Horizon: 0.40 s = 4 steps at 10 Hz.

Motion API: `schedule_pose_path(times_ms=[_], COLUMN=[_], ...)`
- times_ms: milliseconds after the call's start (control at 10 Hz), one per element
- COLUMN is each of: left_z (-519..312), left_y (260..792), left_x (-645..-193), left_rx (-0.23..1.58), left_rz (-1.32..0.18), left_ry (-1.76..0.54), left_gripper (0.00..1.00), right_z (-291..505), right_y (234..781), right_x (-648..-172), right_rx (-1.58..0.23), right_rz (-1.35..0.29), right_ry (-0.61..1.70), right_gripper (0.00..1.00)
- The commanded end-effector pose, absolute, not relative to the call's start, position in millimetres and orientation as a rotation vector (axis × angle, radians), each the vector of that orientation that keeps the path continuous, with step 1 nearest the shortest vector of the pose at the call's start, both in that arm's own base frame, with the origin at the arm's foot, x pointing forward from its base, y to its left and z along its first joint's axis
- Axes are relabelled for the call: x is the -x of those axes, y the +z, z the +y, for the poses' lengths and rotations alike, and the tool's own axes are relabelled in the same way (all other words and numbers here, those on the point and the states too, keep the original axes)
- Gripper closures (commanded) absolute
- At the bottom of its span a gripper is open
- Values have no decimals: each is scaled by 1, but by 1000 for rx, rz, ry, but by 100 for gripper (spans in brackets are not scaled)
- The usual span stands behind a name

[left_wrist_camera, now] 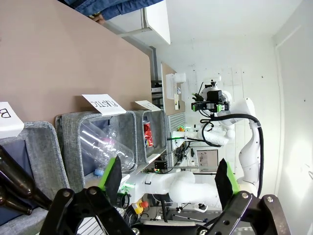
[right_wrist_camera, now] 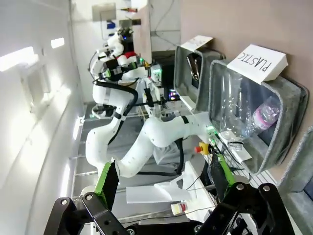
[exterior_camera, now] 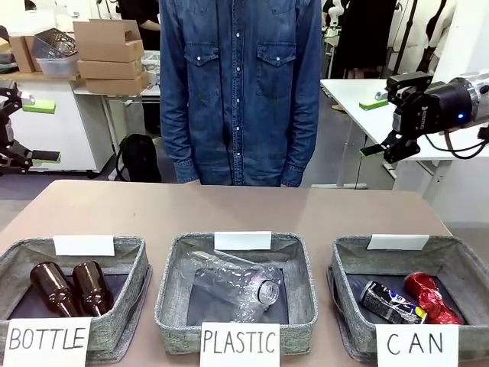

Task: Sort the can waste into the basket.
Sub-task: Pick up the can waste from the table and place it in the right Fabric basket.

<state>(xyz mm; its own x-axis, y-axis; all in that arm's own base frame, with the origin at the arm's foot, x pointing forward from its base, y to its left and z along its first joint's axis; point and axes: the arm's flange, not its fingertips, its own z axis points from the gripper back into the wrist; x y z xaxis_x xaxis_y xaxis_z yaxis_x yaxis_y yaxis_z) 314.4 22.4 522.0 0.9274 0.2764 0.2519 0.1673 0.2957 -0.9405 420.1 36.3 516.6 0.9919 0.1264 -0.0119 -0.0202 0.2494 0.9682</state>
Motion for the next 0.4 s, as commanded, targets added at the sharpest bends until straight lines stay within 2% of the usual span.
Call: schedule_pose_path(times_ms=[0, 300], left_z=[23, 23], left_y=[523, 523], left_x=[-313, -313], left_rx=[1274, 1274], left_rz=[-402, -402], left_ry=[61, 61], left_gripper=[0, 0], right_z=[30, 30], right_y=[519, 519], right_x=[-424, -424], right_rx=[-1304, -1304], right_rz=[88, 88], right_ry=[125, 125], right_gripper=[0, 0])
